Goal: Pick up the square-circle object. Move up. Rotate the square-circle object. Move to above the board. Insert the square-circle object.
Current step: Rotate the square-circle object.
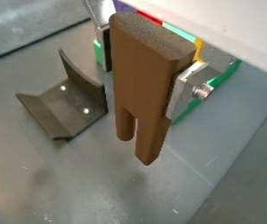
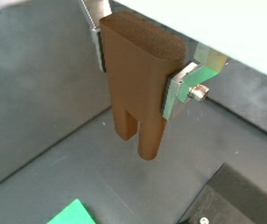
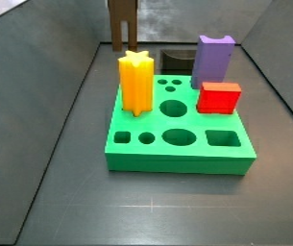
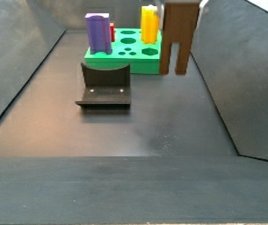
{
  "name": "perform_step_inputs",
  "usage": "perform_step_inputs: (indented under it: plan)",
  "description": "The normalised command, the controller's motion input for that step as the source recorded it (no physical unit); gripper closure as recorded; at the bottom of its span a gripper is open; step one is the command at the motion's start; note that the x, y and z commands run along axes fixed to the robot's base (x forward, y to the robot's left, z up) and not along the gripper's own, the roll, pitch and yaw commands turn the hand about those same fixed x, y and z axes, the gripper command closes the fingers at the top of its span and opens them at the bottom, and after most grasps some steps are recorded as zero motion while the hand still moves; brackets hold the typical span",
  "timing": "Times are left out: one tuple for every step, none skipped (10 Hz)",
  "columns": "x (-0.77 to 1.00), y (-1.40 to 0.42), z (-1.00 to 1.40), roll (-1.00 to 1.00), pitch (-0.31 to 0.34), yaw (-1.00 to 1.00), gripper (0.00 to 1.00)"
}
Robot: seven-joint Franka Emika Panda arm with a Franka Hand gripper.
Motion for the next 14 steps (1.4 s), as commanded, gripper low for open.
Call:
perform_step_inputs:
  plan:
    - [0.02, 0.01, -1.00, -0.19, -0.052, -0.05, 1.00]
    - [0.03, 0.01, -0.76, -0.19, -0.052, -0.05, 1.00]
    - [0.03, 0.01, -0.64, -0.20, -0.051, -0.05, 1.00]
    - [0.02, 0.01, -0.42, -0.20, -0.054, -0.05, 1.00]
    - [0.02, 0.01, -0.31, -0.20, -0.055, -0.05, 1.00]
    - [0.00, 0.00, 0.00, 0.00, -0.053, -0.05, 0.00]
    - [0.00, 0.00, 1.00, -0.01, -0.022, -0.04, 0.00]
    - [-0.01, 0.00, 1.00, -0.01, -0.009, -0.04, 0.00]
    - [-0.03, 0.00, 1.00, -0.01, 0.020, -0.04, 0.00]
    - [-0.03, 0.00, 1.00, -0.01, 0.032, -0.04, 0.00]
    - [-0.01, 0.00, 0.76, -0.01, 0.045, -0.04, 0.00]
    - [-0.01, 0.00, 0.58, -0.01, 0.061, -0.04, 0.00]
    - [0.01, 0.01, 0.40, -0.01, 0.075, -0.04, 0.00]
    - [0.01, 0.01, 0.22, -0.01, 0.091, -0.04, 0.00]
